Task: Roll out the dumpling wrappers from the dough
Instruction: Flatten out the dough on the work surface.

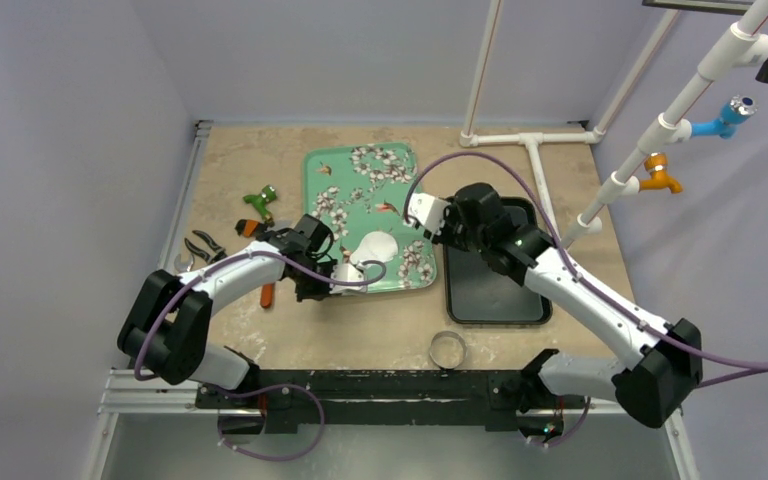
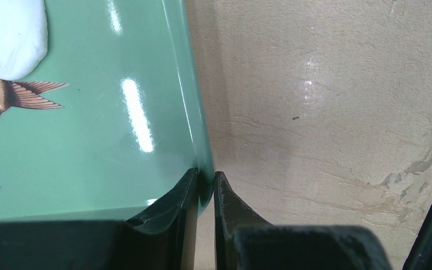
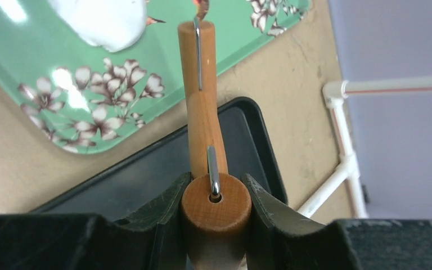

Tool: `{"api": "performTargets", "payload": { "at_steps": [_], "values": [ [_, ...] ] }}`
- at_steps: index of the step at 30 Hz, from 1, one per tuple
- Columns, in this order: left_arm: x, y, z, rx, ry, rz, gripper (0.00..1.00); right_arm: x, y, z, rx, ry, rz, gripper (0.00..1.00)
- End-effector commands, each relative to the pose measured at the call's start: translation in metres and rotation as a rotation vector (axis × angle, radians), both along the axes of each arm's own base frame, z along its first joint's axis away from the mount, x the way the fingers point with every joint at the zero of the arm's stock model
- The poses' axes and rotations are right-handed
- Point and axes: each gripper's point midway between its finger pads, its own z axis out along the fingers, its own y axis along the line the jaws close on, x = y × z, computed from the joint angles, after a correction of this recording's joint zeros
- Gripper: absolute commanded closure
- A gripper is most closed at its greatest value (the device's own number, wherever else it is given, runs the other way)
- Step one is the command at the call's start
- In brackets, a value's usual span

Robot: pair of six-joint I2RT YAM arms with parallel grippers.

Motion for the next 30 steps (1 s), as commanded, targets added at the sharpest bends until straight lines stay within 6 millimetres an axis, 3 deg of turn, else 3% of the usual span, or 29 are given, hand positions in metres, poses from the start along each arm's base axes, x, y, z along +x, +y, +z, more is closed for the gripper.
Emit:
{"api": "performTargets", "payload": {
  "at_steps": [1,6,9,13,17,22,27,30],
  "values": [
    [-0.003,-0.002,0.011,-0.031,0.007,0.003,1.0,0.021,0.03,0.047,0.327,0.1,-0.133,1.0],
    [-0.005,0.002,0.006,-0.022,-0.01,-0.002,1.0,0.04,0.03,0.047,0.423,0.282,-0.359,1.0],
    [-0.005,0.003,0.006,-0.019,-0.014,-0.003,1.0,0.041,0.049,0.046,0.471,0.411,-0.374,1.0],
    [-0.006,0.004,0.005,-0.013,-0.012,-0.009,1.0,0.043,0.079,0.015,0.448,0.647,-0.413,1.0],
    [-0.007,0.007,0.004,-0.004,-0.014,-0.011,1.0,0.033,0.104,-0.001,0.4,0.841,-0.383,1.0],
    [-0.009,0.006,0.005,-0.002,-0.005,-0.018,1.0,0.024,0.115,-0.018,0.3,0.965,-0.363,1.0],
    [-0.008,0.009,0.001,0.019,0.001,-0.022,1.0,0.014,0.134,-0.034,0.291,1.052,-0.322,1.0],
    [-0.007,0.01,0.0,0.026,-0.001,-0.024,1.0,0.012,0.133,-0.036,0.257,1.038,-0.356,1.0]
  ]
}}
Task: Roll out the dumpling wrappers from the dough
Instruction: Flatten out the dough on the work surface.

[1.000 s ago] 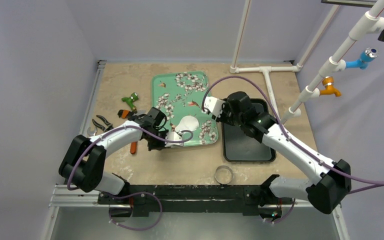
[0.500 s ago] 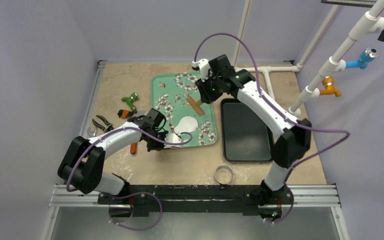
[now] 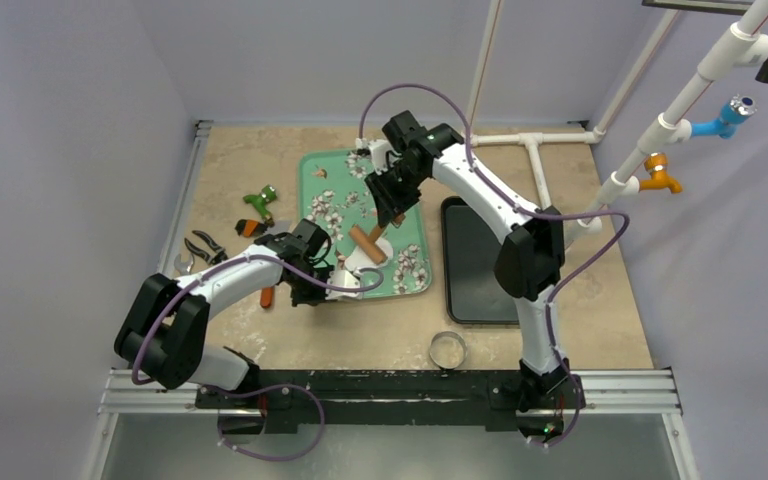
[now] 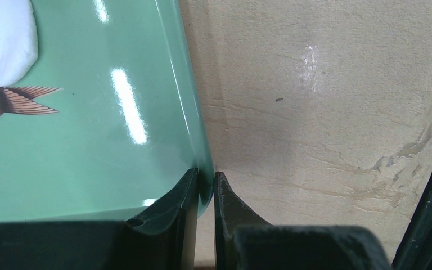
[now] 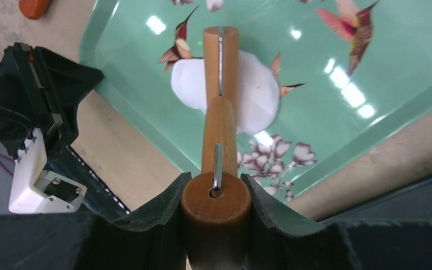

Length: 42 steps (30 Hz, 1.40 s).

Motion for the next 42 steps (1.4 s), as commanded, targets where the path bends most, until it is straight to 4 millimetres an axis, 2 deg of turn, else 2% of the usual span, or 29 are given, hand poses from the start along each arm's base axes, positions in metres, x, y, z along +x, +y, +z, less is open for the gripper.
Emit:
{"api": "performTargets", "payload": {
  "at_steps": [1,4,7,11,13,15,19,23,25,28,30,31,35,38,39,40,42],
  "values": [
    [0.003,-0.003,0.005,-0.02,-0.009,-0.005,1.0,-0.036,0.013,0.004,0.003,0.12,0.045,1.0],
    [0.002,-0.006,0.005,-0.026,-0.009,-0.017,1.0,-0.046,0.026,0.028,0.059,0.08,0.07,1.0],
    [0.004,-0.006,0.006,-0.018,-0.02,-0.024,1.0,-0.046,0.026,0.02,0.011,0.063,0.059,1.0],
    [0.005,-0.005,0.007,-0.007,-0.026,-0.028,1.0,-0.029,0.017,-0.009,-0.099,0.065,-0.008,1.0],
    [0.006,-0.004,0.009,-0.004,-0.037,-0.03,1.0,-0.011,0.009,-0.02,-0.177,0.012,-0.066,1.0],
    [0.007,-0.004,0.011,-0.005,-0.044,-0.032,1.0,0.008,0.005,-0.021,-0.237,-0.064,-0.12,1.0],
    [0.009,-0.005,0.015,-0.011,-0.051,-0.03,1.0,0.024,0.02,-0.014,-0.288,-0.218,-0.143,1.0],
    [0.009,-0.006,0.015,-0.011,-0.05,-0.033,1.0,0.033,0.012,-0.024,-0.383,-0.285,-0.156,1.0],
    [0.009,-0.006,0.014,-0.008,-0.049,-0.037,1.0,0.037,-0.002,-0.033,-0.457,-0.313,-0.166,1.0],
    [0.01,-0.005,0.013,-0.005,-0.052,-0.032,1.0,0.052,-0.033,-0.038,-0.609,-0.419,-0.212,1.0],
    [0.008,-0.006,0.012,-0.006,-0.046,-0.031,1.0,0.059,-0.034,-0.032,-0.618,-0.465,-0.203,1.0],
    [0.008,-0.006,0.011,-0.008,-0.044,-0.031,1.0,0.06,-0.03,-0.026,-0.598,-0.475,-0.204,1.0],
    [0.009,-0.008,0.008,-0.009,-0.04,-0.028,1.0,0.056,0.011,0.003,-0.463,-0.532,-0.17,1.0],
    [0.009,-0.009,0.007,-0.006,-0.035,-0.031,1.0,0.033,0.05,0.001,-0.31,-0.455,-0.065,1.0],
    [0.008,-0.009,0.006,-0.004,-0.035,-0.034,1.0,0.018,0.072,-0.001,-0.197,-0.382,-0.004,1.0],
    [0.008,-0.009,0.006,0.0,-0.033,-0.034,1.0,0.011,0.081,0.0,-0.142,-0.352,0.018,1.0],
    [0.007,-0.008,0.003,0.006,-0.027,-0.035,1.0,0.006,0.085,-0.002,-0.118,-0.325,0.023,1.0]
  ]
}}
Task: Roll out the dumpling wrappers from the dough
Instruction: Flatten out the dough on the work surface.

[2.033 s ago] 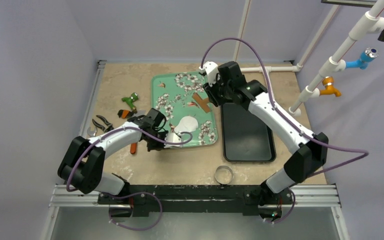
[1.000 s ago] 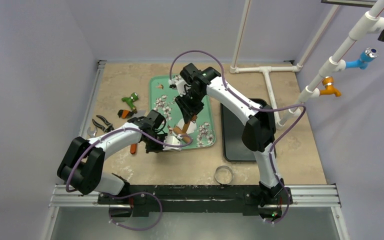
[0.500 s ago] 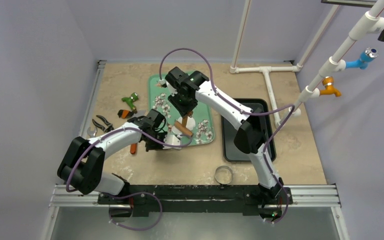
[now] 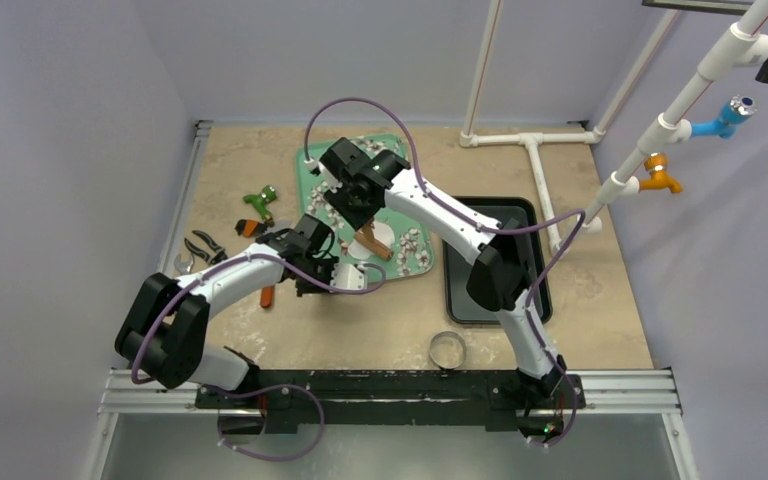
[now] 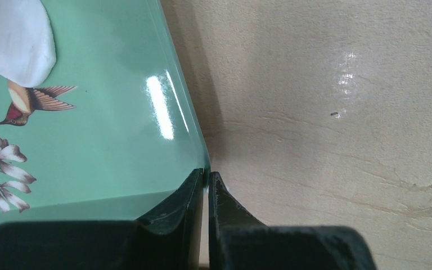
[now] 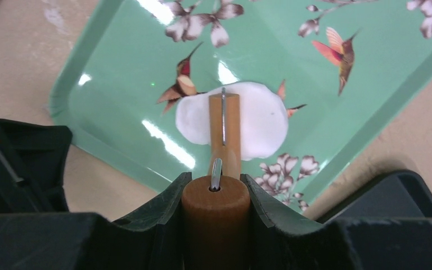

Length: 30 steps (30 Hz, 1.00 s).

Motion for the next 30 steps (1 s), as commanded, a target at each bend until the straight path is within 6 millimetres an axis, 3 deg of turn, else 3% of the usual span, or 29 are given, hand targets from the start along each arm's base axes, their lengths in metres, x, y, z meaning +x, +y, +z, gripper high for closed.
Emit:
{"api": "performTargets", "payload": {
  "at_steps": [1,3,9,14,20,25,28,30],
  "values": [
    [-0.022,0.003,-0.006,0.027,0.096,-0.01,1.0,-0.002,0.03,0.007,0.142,0.034,0.07,1.0],
    [-0.023,0.003,-0.008,0.029,0.1,-0.01,1.0,0.005,0.019,0.001,0.082,0.003,0.045,1.0],
    [-0.025,0.003,-0.009,0.027,0.101,-0.007,1.0,0.051,-0.052,-0.015,-0.156,-0.179,-0.126,1.0],
    [-0.027,0.005,-0.01,0.03,0.098,-0.009,1.0,0.067,-0.098,-0.004,-0.168,-0.234,-0.221,1.0],
    [-0.025,0.004,-0.011,0.031,0.097,-0.004,1.0,0.062,-0.085,0.026,-0.033,-0.233,-0.194,1.0],
    [-0.024,0.003,-0.012,0.026,0.093,0.0,1.0,0.038,-0.05,0.075,0.203,-0.188,-0.047,1.0],
    [-0.022,0.003,-0.012,0.024,0.086,0.001,1.0,0.022,-0.047,0.105,0.267,-0.321,0.112,1.0],
    [-0.023,0.003,-0.012,0.024,0.08,-0.001,1.0,0.018,-0.056,0.112,0.274,-0.472,0.169,1.0]
  ]
}}
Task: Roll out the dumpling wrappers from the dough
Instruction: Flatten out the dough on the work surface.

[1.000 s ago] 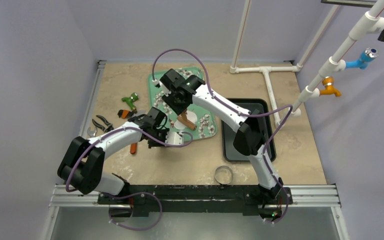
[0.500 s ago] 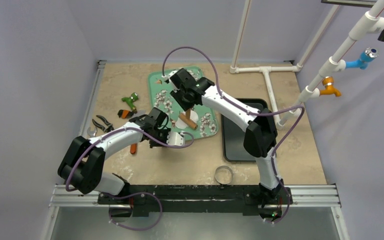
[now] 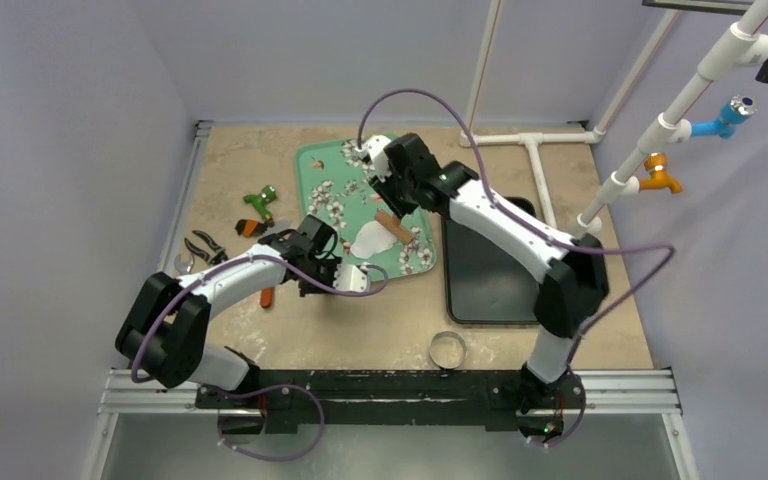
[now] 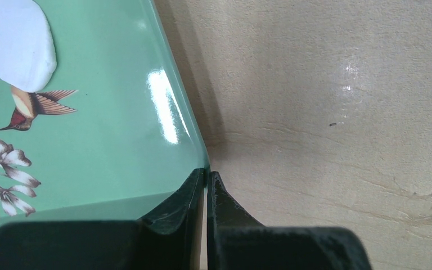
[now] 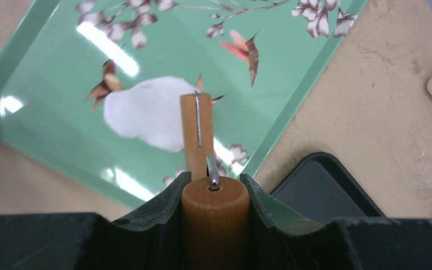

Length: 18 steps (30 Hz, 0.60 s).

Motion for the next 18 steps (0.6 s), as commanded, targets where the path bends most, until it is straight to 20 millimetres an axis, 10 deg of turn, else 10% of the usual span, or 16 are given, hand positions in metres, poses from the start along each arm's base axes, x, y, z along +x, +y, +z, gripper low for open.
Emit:
{"api": "performTargets", "payload": {
  "at_steps": [1,7,18],
  "values": [
    [-0.024,0.011,-0.012,0.031,0.088,0.008,1.0,-0.022,0.011,0.086,0.164,-0.403,0.245,1.0],
    [-0.029,0.011,-0.007,0.008,0.052,-0.042,1.0,-0.069,-0.003,0.074,0.016,-0.906,0.625,1.0],
    [-0.05,0.014,-0.006,0.013,0.108,-0.176,1.0,-0.108,0.027,0.058,-0.19,-1.083,0.911,1.0]
  ]
}}
